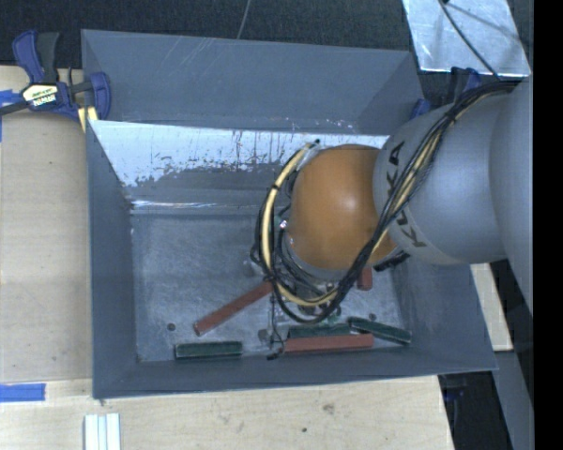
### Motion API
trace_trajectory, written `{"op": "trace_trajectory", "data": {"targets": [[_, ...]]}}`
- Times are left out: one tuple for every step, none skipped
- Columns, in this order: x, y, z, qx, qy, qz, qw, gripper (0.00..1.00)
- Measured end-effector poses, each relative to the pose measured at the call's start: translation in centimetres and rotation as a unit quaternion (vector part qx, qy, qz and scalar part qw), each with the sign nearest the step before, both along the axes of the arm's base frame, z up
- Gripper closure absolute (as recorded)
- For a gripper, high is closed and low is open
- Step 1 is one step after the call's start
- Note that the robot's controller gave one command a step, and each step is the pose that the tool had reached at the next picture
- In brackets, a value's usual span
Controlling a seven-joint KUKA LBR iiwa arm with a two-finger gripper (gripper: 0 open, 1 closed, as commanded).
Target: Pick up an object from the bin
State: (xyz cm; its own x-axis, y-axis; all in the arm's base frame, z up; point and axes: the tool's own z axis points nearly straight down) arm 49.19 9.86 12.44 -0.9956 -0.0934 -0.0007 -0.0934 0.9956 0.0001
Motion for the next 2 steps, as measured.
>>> {"op": "trace_trajectory", "data": {"targets": [[0.1,0.0,0.1,0.000,-0.0008,-0.001,1.0000,0.00],[9.1,-4.5,-5.2,0.000,-0.0016,-0.041,0.9992,1.00]]}}
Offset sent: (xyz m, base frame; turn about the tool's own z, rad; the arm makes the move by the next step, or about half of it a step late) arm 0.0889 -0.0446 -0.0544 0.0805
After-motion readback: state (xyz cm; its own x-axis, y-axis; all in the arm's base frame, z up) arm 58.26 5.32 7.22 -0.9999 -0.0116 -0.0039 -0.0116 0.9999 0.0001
